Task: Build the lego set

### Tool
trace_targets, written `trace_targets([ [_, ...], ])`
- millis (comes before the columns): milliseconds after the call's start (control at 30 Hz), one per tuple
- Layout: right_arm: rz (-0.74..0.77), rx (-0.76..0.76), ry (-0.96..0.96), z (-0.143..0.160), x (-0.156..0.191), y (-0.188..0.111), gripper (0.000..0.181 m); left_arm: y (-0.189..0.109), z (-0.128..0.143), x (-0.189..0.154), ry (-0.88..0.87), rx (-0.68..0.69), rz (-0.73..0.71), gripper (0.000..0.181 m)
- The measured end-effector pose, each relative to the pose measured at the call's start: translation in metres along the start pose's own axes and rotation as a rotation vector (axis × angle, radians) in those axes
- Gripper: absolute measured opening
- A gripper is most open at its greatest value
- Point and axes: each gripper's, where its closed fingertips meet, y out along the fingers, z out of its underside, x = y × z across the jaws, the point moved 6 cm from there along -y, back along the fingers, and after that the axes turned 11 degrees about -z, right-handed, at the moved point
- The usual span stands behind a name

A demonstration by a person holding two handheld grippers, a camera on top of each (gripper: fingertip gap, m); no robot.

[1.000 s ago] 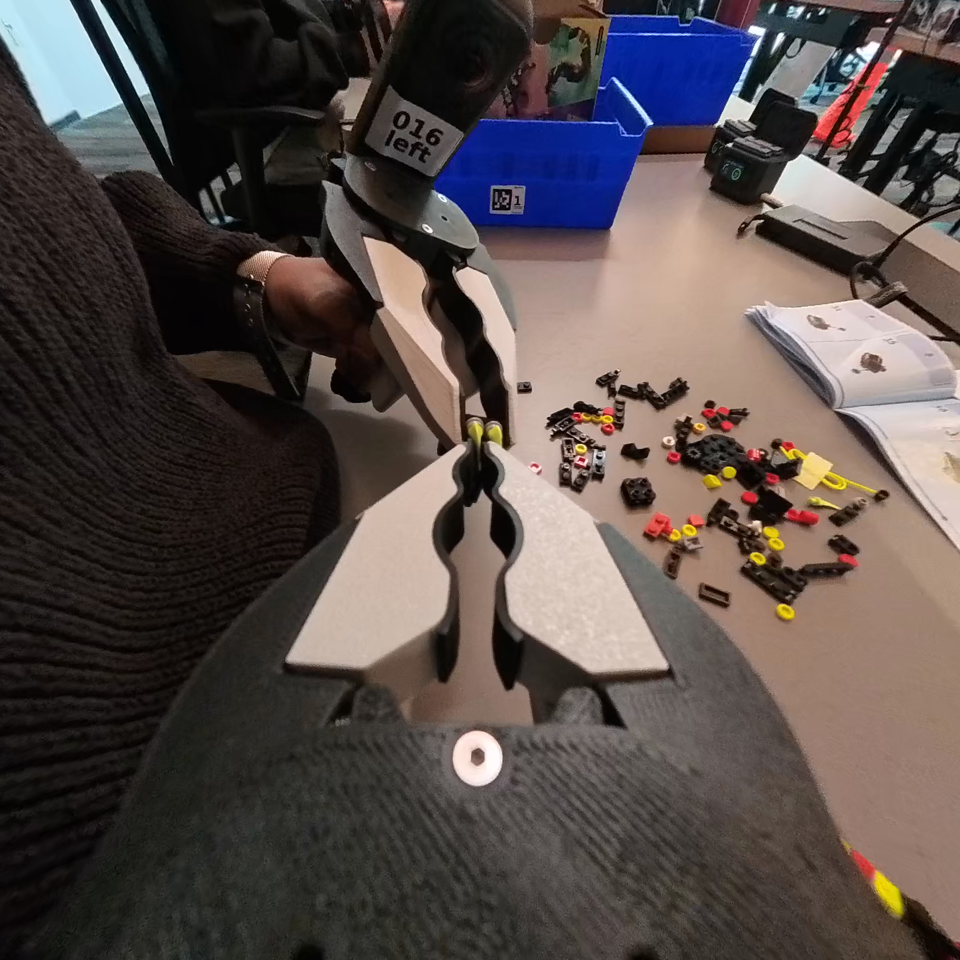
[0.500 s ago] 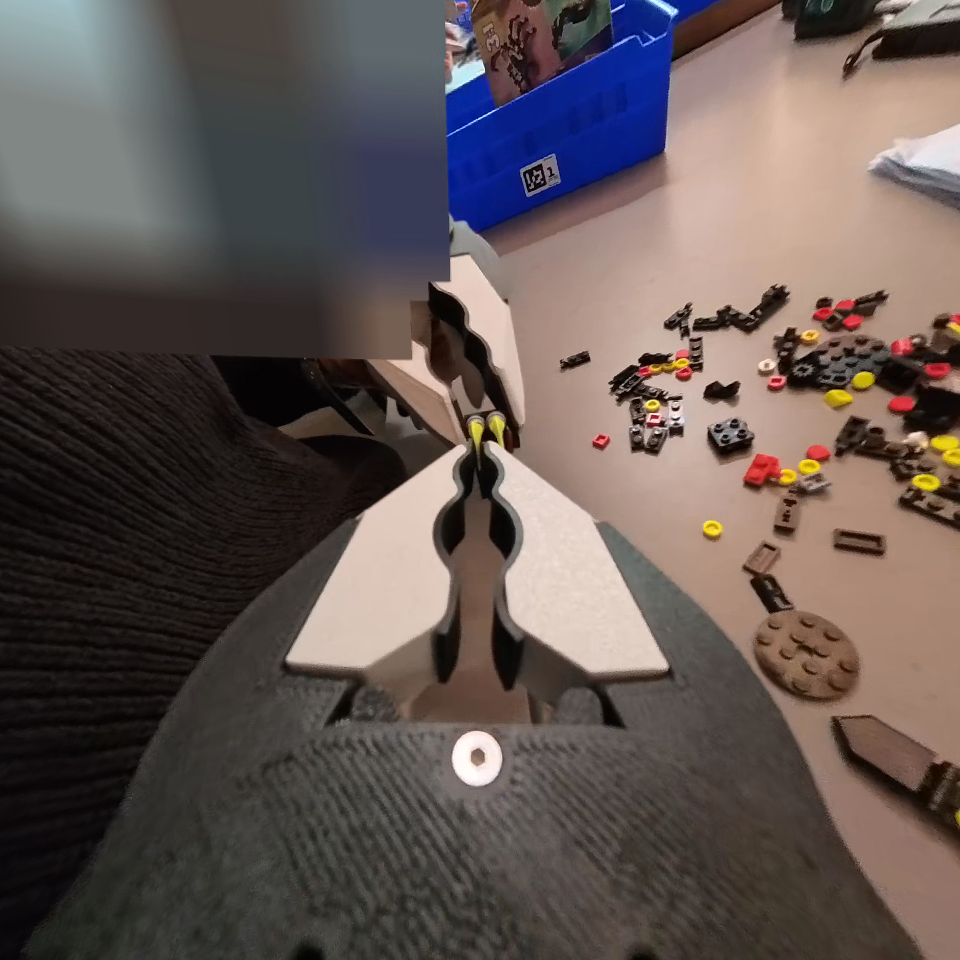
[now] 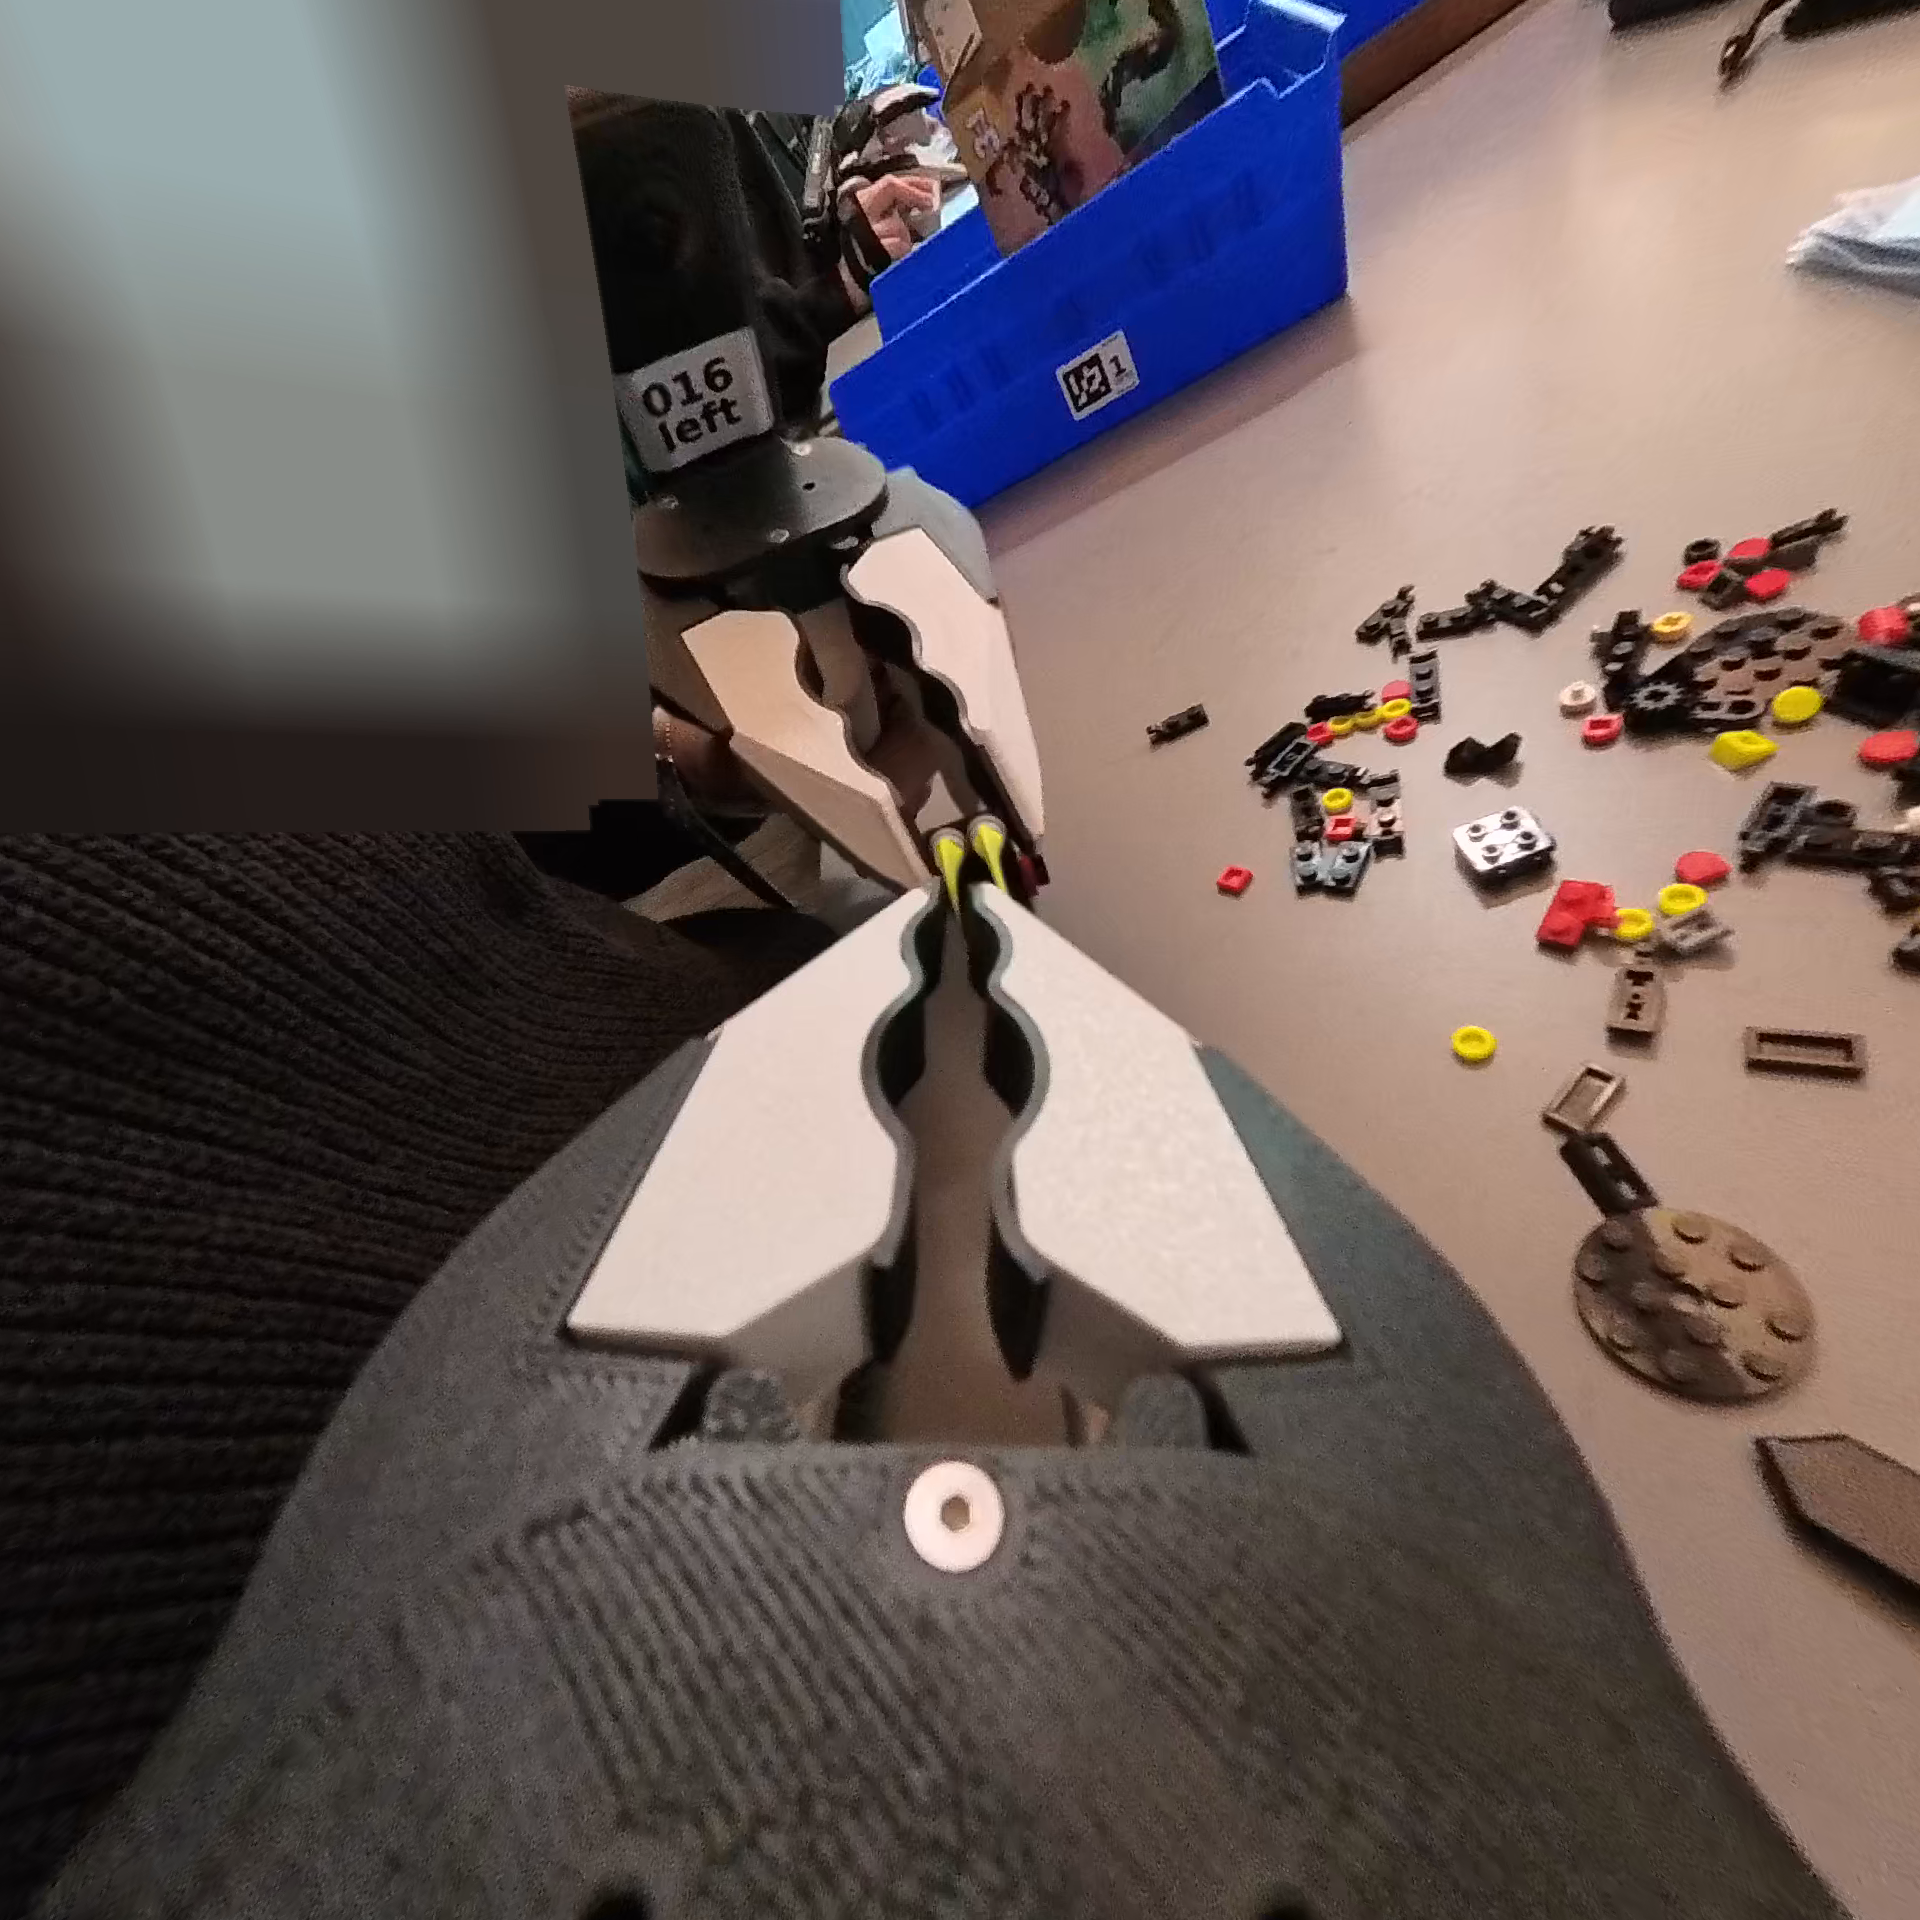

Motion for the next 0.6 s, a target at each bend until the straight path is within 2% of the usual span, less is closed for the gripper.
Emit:
trace_targets([
  [67,0.011,-0.015,-0.012,-0.002,-0.001,-0.004,0.006,-0.003,-0.001,0.004,-0.049,-0.026,0.012,0.014],
  [267,0.019,-0.054,-0.024,-0.006,-0.002,-0.011,0.004,-0.018,-0.009,0.025,-0.272,-0.157,0.080,0.014],
  [600,0.041,-0.102,-0.137,-0.012,0.002,-0.010,0.020,-0.016,-0.007,0.025,-0.318,-0.154,0.125,0.014],
])
